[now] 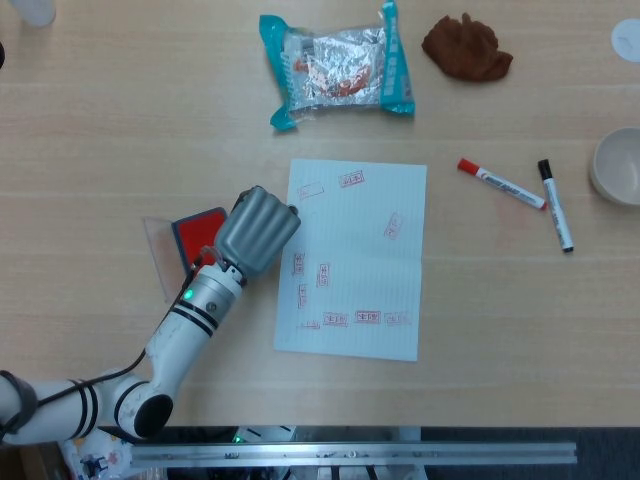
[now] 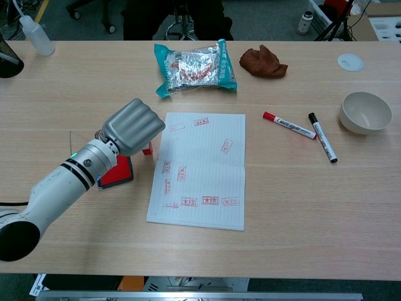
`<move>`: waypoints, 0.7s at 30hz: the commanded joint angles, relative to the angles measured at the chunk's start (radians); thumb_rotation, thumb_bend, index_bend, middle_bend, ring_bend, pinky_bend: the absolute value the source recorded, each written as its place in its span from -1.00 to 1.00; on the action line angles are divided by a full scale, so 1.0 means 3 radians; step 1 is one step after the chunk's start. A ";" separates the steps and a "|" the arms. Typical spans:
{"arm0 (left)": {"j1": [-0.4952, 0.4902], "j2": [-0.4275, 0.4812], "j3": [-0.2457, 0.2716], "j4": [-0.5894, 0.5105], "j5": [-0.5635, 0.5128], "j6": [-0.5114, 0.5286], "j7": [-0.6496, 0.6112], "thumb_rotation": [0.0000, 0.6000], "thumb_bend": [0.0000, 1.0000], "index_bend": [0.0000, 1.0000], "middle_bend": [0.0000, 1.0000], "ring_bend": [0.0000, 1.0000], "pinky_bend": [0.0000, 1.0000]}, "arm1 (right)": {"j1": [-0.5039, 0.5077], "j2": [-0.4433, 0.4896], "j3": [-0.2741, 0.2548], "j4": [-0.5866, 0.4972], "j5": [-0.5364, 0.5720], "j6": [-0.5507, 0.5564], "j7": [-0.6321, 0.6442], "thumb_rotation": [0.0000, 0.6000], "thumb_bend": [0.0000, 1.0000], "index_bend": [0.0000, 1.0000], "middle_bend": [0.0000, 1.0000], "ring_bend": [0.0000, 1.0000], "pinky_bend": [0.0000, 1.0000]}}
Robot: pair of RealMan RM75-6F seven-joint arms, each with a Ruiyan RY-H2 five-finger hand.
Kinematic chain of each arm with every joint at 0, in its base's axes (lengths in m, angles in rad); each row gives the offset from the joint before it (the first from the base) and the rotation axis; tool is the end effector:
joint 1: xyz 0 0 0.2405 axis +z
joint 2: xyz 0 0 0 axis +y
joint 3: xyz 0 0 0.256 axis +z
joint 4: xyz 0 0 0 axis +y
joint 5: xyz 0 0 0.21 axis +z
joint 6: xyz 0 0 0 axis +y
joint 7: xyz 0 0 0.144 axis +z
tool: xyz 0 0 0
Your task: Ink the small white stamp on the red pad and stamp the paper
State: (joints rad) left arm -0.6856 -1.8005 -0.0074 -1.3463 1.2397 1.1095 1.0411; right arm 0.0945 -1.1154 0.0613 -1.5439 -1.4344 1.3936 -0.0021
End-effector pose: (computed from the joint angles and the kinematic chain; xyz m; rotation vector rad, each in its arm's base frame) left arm -0.1460 0.2795 -0.0912 -2.0648 -0.1878 -0.5587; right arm -0.3360 -0.1871 0.1616 1.3866 -0.9281 0.7817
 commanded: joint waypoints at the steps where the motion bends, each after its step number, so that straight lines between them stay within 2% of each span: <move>1: 0.0009 -0.0043 -0.0014 0.0102 -0.0004 -0.0019 -0.0048 1.00 -0.47 0.16 1.00 1.00 1.00 | 0.0003 0.0002 0.0003 -0.0006 0.0003 -0.0002 -0.0010 1.00 -0.76 -0.58 -0.35 -0.56 -0.47; 10: 0.0026 -0.0116 -0.0047 0.0320 0.0011 -0.0028 -0.0124 1.00 -0.47 0.14 1.00 1.00 1.00 | 0.0012 0.0006 0.0007 -0.0026 0.0012 -0.0016 -0.0037 1.00 -0.77 -0.58 -0.35 -0.56 -0.47; 21: 0.0062 -0.0151 -0.0057 0.0392 0.0013 -0.0019 -0.0100 1.00 -0.47 0.06 1.00 1.00 1.00 | 0.0015 0.0012 0.0010 -0.0044 0.0013 -0.0012 -0.0059 1.00 -0.76 -0.58 -0.35 -0.56 -0.47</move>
State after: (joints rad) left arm -0.6676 -1.8454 -0.0247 -1.2289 1.2435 1.1041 1.0103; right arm 0.0990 -1.1119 0.0643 -1.5572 -1.4306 1.3901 -0.0198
